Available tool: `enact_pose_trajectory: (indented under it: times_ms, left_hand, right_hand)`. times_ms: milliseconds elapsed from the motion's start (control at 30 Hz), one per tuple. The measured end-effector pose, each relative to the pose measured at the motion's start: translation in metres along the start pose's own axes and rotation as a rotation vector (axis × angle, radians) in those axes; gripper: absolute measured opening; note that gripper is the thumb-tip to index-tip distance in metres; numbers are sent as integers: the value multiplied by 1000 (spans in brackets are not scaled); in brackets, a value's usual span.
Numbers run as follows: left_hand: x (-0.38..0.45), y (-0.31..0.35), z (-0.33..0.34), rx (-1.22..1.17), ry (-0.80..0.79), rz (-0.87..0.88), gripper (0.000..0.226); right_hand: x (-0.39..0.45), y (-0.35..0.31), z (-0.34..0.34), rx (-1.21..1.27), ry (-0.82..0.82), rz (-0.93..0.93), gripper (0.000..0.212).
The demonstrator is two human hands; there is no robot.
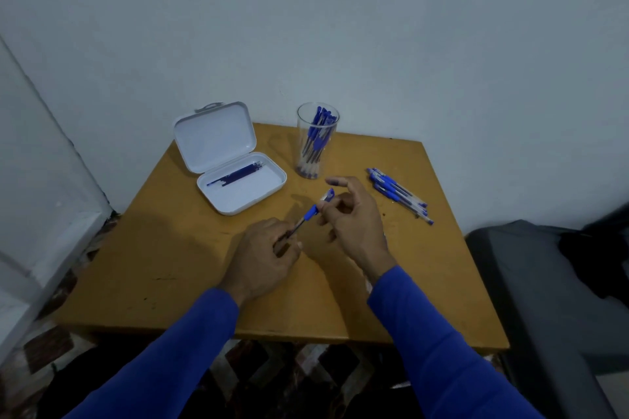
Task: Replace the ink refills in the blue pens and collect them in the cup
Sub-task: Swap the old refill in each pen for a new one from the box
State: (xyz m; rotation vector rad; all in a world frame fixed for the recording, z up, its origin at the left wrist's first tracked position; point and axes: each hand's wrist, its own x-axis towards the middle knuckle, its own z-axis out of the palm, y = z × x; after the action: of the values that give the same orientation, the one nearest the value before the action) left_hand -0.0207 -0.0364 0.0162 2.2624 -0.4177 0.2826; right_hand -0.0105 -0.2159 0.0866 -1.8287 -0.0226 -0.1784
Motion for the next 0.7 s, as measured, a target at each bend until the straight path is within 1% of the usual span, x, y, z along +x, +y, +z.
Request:
enact_pose_trajectory:
  times_ms: [100, 200, 333, 533, 633, 700]
  left_hand:
    - [16, -3, 3, 99, -74, -27, 34]
    - [36, -3, 7, 197, -148, -6, 47]
    - [67, -2, 19, 324, -216, 59, 50]
    - [100, 0, 36, 383, -322, 83, 64]
    - [103, -1, 44, 422, -376, 80, 68]
    - [102, -3, 47, 428, -384, 76, 68]
  right_hand:
    - [20, -17, -8, -64, 60, -110, 28]
    - [45, -35, -16, -100, 138, -179, 30]
    - [78, -61, -25, -137, 206, -254, 29]
    - [116, -84, -27, -108, 270, -297, 28]
    - [128, -85, -26, -95, 303, -338, 27]
    - [133, -85, -24, -83, 307, -353, 23]
